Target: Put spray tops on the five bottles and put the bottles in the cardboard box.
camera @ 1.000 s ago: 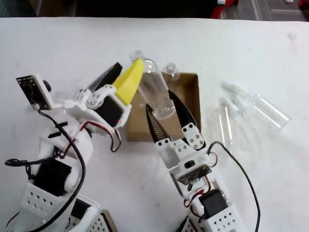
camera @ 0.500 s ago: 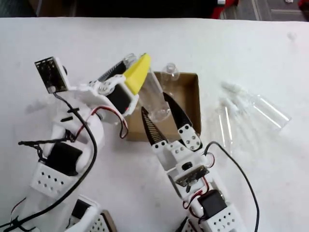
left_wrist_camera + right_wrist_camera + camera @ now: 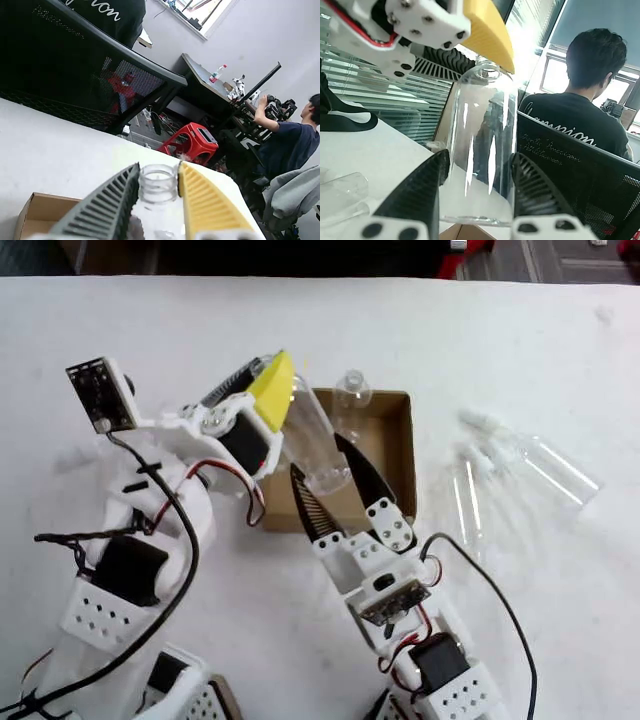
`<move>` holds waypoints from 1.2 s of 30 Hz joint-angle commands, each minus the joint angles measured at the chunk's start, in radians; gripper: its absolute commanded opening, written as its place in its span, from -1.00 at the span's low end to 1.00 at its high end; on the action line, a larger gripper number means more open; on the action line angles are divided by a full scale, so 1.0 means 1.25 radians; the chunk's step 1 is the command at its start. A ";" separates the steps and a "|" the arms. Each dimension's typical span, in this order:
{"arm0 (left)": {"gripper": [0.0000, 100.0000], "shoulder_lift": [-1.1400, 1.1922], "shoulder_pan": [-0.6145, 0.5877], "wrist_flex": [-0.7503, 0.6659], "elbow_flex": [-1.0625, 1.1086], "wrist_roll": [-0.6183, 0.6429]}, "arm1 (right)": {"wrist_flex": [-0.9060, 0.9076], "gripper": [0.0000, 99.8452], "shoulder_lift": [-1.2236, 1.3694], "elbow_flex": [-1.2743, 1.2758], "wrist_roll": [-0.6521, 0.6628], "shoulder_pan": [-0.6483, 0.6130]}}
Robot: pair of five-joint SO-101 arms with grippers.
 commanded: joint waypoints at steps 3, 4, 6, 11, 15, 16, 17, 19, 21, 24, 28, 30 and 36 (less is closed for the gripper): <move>-0.82 -0.018 0.020 -0.014 -0.037 0.007 | 0.002 -0.97 -0.009 0.007 -0.002 0.002; -0.83 -0.019 0.023 -0.010 -0.037 0.006 | 0.002 -0.97 -0.009 0.007 -0.002 0.002; -0.91 -0.021 0.025 0.004 -0.039 0.009 | 0.002 -0.97 -0.009 0.007 -0.002 0.003; -0.96 -0.023 0.025 0.006 -0.039 0.010 | 0.002 -0.97 -0.009 0.007 -0.002 0.003; -0.96 -0.020 0.025 0.004 -0.041 0.010 | 0.002 -0.97 -0.009 0.007 -0.002 0.003; -0.96 -0.020 0.025 0.004 -0.042 0.010 | 0.002 -0.96 -0.009 0.007 -0.006 0.003; -0.96 -0.020 0.025 0.002 -0.042 0.010 | 0.002 -0.96 -0.009 0.007 -0.009 0.003; -0.96 -0.019 0.025 0.002 -0.043 0.010 | 0.002 -0.95 -0.008 0.007 -0.009 0.003; -0.96 -0.019 0.025 0.002 -0.043 0.010 | 0.004 -0.86 -0.008 0.007 -0.009 -0.002; -0.96 -0.018 0.025 0.001 -0.038 0.010 | 0.037 -0.67 -0.008 0.007 -0.010 -0.006; -0.96 -0.018 0.025 -0.015 -0.025 0.010 | 0.066 -0.56 -0.008 0.006 -0.007 -0.035; -0.96 -0.018 0.025 -0.042 -0.011 0.010 | 0.072 -0.56 -0.008 0.006 -0.007 -0.041; -0.96 -0.018 0.018 -0.099 0.004 0.002 | 0.072 -0.55 -0.008 0.006 -0.009 -0.031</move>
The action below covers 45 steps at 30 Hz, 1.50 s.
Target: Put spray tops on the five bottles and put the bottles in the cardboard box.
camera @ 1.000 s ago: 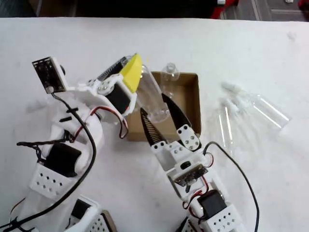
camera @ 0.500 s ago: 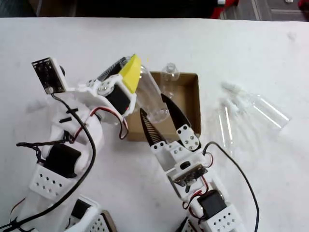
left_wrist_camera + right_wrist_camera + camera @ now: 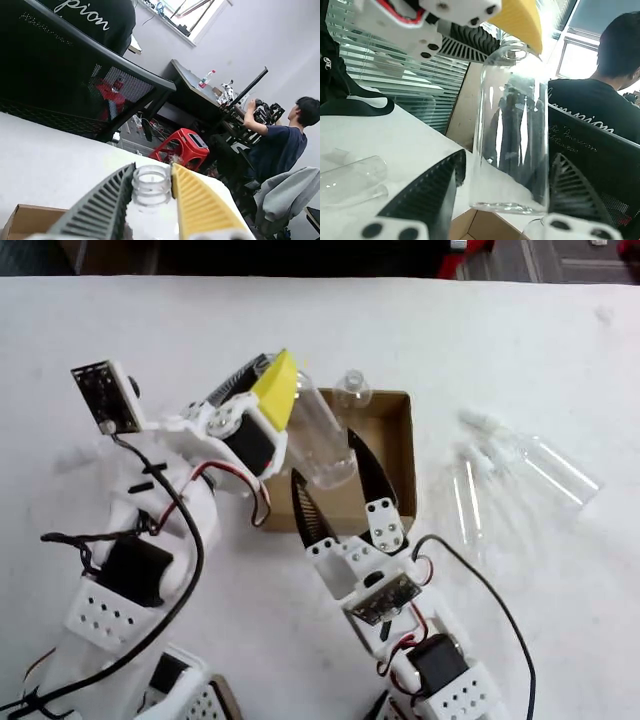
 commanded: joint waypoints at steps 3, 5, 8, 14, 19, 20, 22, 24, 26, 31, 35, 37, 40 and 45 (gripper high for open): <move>-0.96 -0.014 0.003 -0.044 -0.007 -0.074 | -0.003 -0.56 -0.002 0.000 -0.007 0.055; -0.96 -0.014 0.004 -0.045 -0.006 -0.142 | 0.001 -0.56 -0.002 -0.010 -0.010 0.109; -0.96 -0.014 0.004 -0.045 -0.006 -0.210 | -0.006 -0.56 -0.002 -0.017 -0.049 0.186; -0.96 0.063 -0.001 -0.052 -0.015 -0.306 | -0.051 -0.56 -0.002 -0.020 -0.207 0.327; -0.96 0.215 -0.023 -0.195 -0.007 -0.311 | -0.058 -0.56 -0.002 -0.018 -0.313 0.382; -0.96 0.244 -0.023 -0.230 -0.007 -0.311 | -0.058 -0.56 -0.001 -0.018 -0.315 0.385; -0.96 0.298 -0.018 -0.282 -0.007 -0.313 | -0.061 -0.56 -0.001 -0.018 -0.315 0.388; -0.96 0.344 -0.015 -0.311 -0.007 -0.314 | -0.063 -0.56 -0.001 -0.018 -0.319 0.404; -0.96 0.384 -0.018 -0.318 -0.007 -0.314 | -0.063 -0.56 -0.001 -0.021 -0.320 0.416; -0.96 0.441 -0.018 -0.333 -0.009 -0.377 | -0.088 -0.56 -0.001 -0.020 -0.320 0.419; -0.96 0.488 -0.017 -0.441 0.012 -0.458 | -0.091 -0.56 0.020 -0.023 -0.320 0.419; -0.96 0.521 -0.020 -0.473 0.012 -0.484 | -0.093 -0.56 0.025 -0.026 -0.320 0.430; -0.96 0.579 -0.019 -0.485 0.006 -0.477 | -0.080 -0.56 0.035 -0.059 -0.373 0.477; -0.96 0.670 -0.015 -0.628 0.002 -0.484 | 0.127 -0.56 0.055 -0.146 -0.426 0.560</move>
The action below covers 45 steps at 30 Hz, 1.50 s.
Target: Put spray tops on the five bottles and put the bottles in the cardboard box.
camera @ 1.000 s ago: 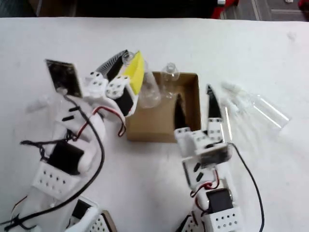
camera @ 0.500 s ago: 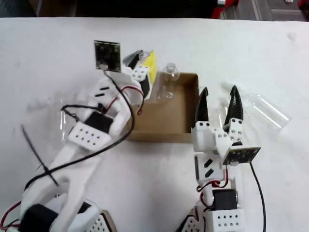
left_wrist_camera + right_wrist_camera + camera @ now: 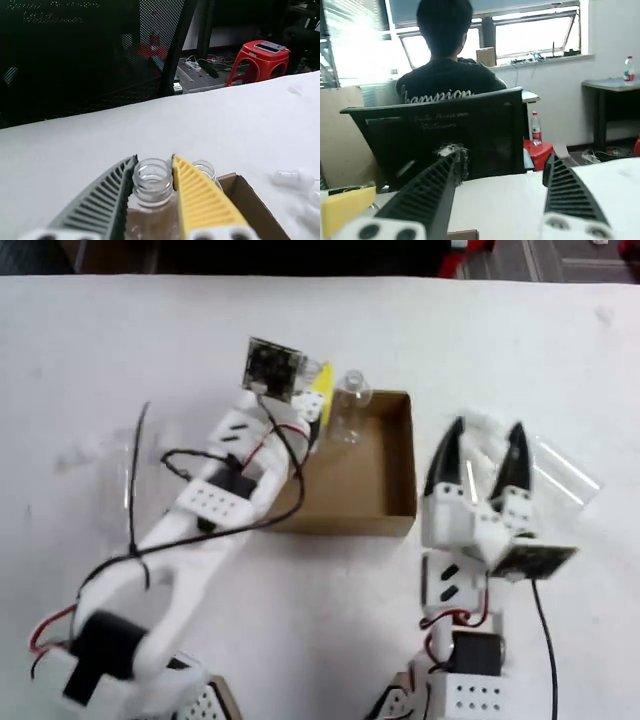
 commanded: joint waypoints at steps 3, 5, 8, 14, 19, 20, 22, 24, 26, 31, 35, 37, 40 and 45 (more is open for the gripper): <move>-0.96 0.074 -0.002 -0.137 -0.018 -0.015 | 0.263 -0.56 0.014 -0.070 -0.016 0.031; -0.96 0.093 -0.003 -0.140 -0.018 -0.015 | 0.301 -0.56 0.013 -0.058 -0.016 0.031; -0.96 0.107 -0.003 -0.164 -0.017 -0.015 | 0.288 -0.56 0.013 -0.031 -0.018 0.030; -0.96 0.144 -0.009 -0.228 -0.018 -0.015 | 0.157 -0.56 0.013 0.059 -0.017 0.030; -0.96 0.213 -0.014 -0.298 -0.018 -0.016 | 0.141 -0.56 0.013 0.072 -0.016 0.028; -0.96 0.228 -0.018 -0.317 -0.018 -0.016 | 0.142 -0.56 0.013 0.072 -0.016 0.020; -0.96 0.251 -0.024 -0.360 -0.018 -0.016 | 0.143 -0.56 0.013 0.076 -0.015 0.012; -0.96 0.266 -0.033 -0.385 -0.018 -0.016 | 0.137 -0.56 0.013 0.086 -0.012 0.008; -0.96 0.268 -0.037 -0.390 -0.017 -0.016 | 0.137 -0.56 0.013 0.087 0.016 0.006; -0.96 0.272 -0.045 -0.393 -0.018 -0.016 | 0.137 -0.56 0.013 0.087 0.059 -0.028; -0.96 0.277 -0.045 -0.389 -0.033 -0.016 | 0.137 -0.56 0.013 0.087 0.059 -0.028; -0.96 0.277 -0.046 -0.389 -0.041 -0.016 | 0.138 -0.56 0.013 0.087 0.059 -0.026; -0.96 0.277 -0.045 -0.389 -0.044 -0.016 | 0.139 -0.56 0.013 0.087 0.059 -0.028; -0.96 0.278 -0.046 -0.392 -0.044 -0.016 | 0.142 -0.56 0.013 0.087 0.059 -0.029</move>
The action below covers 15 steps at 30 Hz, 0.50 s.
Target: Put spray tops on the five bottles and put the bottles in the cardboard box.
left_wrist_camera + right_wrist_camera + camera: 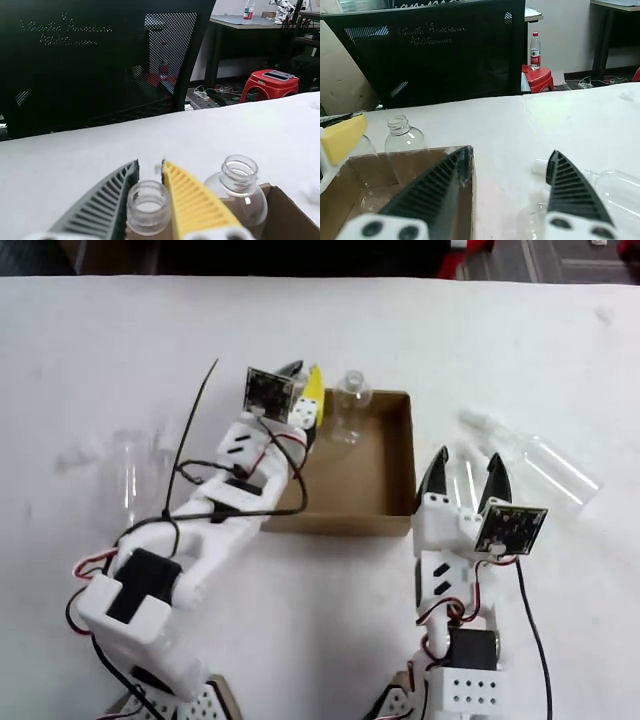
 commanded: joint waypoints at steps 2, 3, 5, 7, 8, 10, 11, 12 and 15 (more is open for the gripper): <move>-0.96 -0.007 -0.018 -0.021 -0.043 -0.009 | -0.015 -0.56 -0.002 0.006 0.009 -0.010; -0.96 -0.007 -0.018 -0.021 -0.043 -0.009 | -0.015 -0.56 -0.002 0.006 0.009 -0.010; -0.96 -0.007 -0.019 -0.021 -0.043 -0.009 | -0.015 -0.56 -0.002 0.006 0.009 -0.010; -0.95 -0.007 -0.019 -0.022 -0.043 -0.009 | -0.015 -0.56 -0.002 0.006 0.015 -0.010; -0.95 -0.007 -0.019 -0.022 -0.043 -0.009 | -0.015 -0.56 -0.002 0.006 0.021 -0.010; -0.95 -0.007 -0.017 -0.018 -0.042 -0.006 | -0.017 -0.56 -0.002 0.006 0.029 -0.012; -0.95 -0.007 -0.014 -0.018 -0.041 -0.005 | -0.017 -0.56 -0.002 0.006 0.029 -0.012; -0.93 -0.007 -0.014 -0.018 -0.041 -0.005 | -0.018 -0.56 -0.002 0.006 0.029 -0.012; -0.78 -0.007 -0.013 -0.018 -0.041 -0.001 | -0.018 -0.56 -0.002 0.006 0.029 -0.012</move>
